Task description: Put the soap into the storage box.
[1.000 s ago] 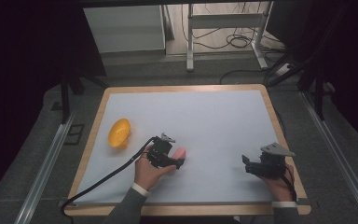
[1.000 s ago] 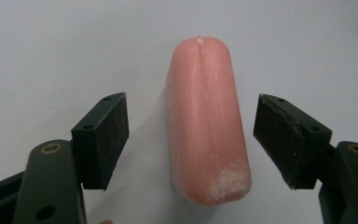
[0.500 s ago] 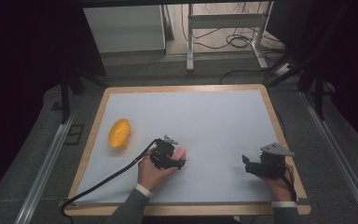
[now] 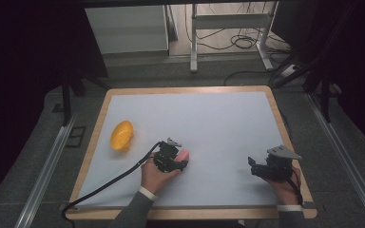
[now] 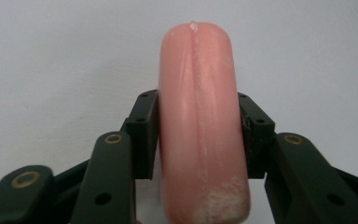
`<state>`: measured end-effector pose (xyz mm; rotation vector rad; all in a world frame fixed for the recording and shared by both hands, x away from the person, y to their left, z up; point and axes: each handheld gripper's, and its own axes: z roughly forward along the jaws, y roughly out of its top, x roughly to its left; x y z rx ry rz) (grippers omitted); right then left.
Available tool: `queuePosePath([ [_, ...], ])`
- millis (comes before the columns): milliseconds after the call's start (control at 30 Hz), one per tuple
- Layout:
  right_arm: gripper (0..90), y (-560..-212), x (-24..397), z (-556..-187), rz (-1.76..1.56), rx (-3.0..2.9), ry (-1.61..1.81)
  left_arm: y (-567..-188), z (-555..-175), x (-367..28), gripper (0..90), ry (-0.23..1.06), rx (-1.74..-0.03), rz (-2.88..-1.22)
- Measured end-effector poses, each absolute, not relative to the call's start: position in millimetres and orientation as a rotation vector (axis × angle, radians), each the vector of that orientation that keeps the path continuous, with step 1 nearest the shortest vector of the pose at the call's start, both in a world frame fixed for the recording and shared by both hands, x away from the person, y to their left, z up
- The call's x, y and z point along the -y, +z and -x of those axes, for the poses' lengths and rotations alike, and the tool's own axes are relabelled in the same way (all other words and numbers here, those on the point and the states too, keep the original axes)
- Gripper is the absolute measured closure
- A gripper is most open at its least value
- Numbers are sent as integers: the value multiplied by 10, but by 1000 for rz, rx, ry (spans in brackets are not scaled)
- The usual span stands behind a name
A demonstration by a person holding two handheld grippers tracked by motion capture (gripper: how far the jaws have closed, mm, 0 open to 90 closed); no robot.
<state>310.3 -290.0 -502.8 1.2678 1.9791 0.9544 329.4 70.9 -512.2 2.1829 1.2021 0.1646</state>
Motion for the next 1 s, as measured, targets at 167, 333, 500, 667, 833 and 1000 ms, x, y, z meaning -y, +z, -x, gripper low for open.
queuePosePath([
  [167,81,-5029,2897,-3105,-1267,-1980,954,-5116,-3304,-719,596,153,-1198,-2184],
  [333,81,-5024,2905,-3103,-1271,-1976,956,-5105,-3302,-730,598,145,-1191,-2179],
  [500,81,-5024,2911,-3104,-1273,-1973,957,-5041,-3288,-762,598,146,-1174,-2167],
  [667,81,-5025,2908,-3105,-1272,-1974,956,-4974,-3264,-800,598,170,-1163,-2157],
  [833,81,-5027,2907,-3105,-1269,-1977,954,-4907,-3244,-841,599,191,-1148,-2154],
  [1000,82,-5030,2914,-3108,-1273,-1975,952,-4848,-3226,-879,599,217,-1145,-2143],
])
